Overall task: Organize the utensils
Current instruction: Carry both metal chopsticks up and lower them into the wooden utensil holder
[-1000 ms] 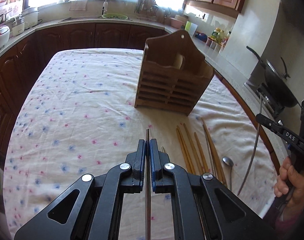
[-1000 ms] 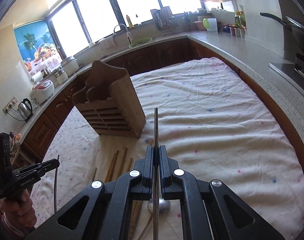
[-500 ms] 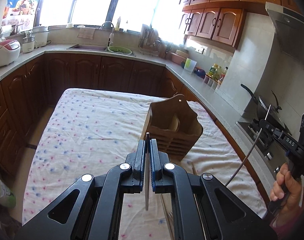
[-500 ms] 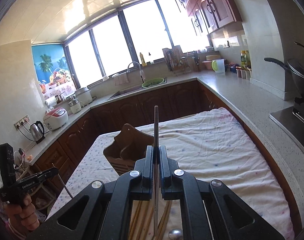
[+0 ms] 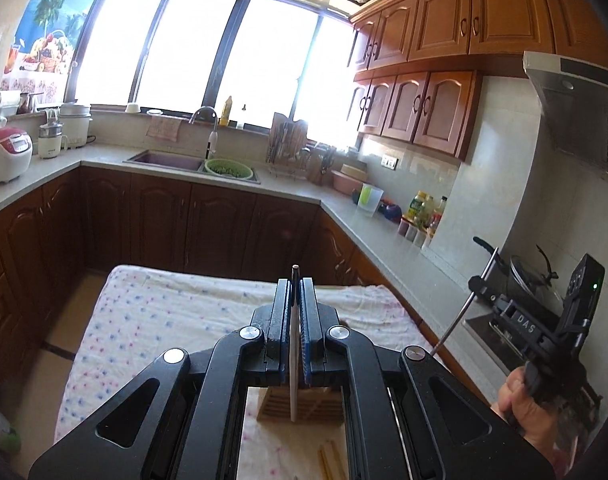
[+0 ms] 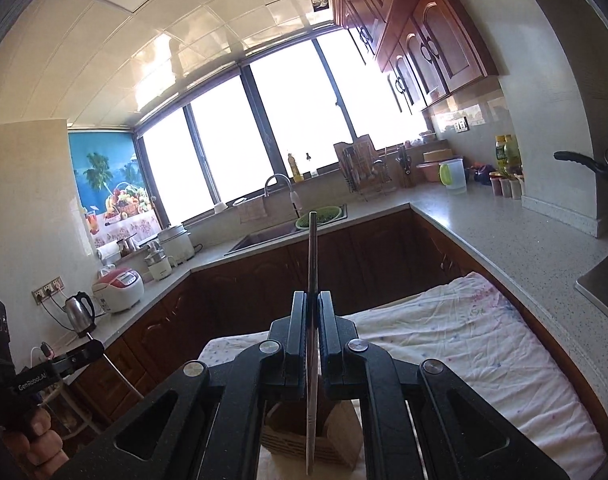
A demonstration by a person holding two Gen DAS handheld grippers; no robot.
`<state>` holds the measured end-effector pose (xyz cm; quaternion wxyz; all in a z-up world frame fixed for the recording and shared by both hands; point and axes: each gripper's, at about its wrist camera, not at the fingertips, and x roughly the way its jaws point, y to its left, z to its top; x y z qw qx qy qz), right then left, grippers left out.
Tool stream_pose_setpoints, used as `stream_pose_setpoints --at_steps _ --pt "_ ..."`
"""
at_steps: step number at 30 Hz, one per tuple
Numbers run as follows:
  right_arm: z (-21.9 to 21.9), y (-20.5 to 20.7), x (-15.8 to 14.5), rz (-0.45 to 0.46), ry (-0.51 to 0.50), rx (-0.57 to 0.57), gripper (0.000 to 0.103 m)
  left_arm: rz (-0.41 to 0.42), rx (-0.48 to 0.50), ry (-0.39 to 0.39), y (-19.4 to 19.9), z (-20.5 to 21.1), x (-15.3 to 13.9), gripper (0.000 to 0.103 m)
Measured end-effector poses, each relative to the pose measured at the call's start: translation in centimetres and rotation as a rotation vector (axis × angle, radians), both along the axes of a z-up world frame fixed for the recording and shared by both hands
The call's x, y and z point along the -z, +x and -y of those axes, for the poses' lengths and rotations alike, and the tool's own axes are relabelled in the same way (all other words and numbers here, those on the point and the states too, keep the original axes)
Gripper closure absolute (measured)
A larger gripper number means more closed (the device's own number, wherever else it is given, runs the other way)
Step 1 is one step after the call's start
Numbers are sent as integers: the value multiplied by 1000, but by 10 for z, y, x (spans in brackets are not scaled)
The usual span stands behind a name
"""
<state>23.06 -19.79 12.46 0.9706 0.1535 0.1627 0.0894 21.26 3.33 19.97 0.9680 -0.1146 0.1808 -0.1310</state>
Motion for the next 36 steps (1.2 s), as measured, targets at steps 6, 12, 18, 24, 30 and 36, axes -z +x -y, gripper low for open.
stream_pose_setpoints --at_steps 6,12,18,24,30,36 --pt "0 27 16 34 35 28 98 41 -40 -34 40 8 4 99" --pt "-8 47 48 48 28 57 98 14 -94 -78 70 13 47 99" --pt "-15 59 80 3 1 63 98 -59 -94 -44 88 21 87 99" --pt "-21 65 100 -65 -29 31 97 -104 -87 -6 92 25 106 98" --pt "-25 66 106 -97 -53 9 97 -103 -83 14 92 28 105 97" --pt "-27 67 106 -111 -62 4 97 -121 -82 29 93 30 101 95"
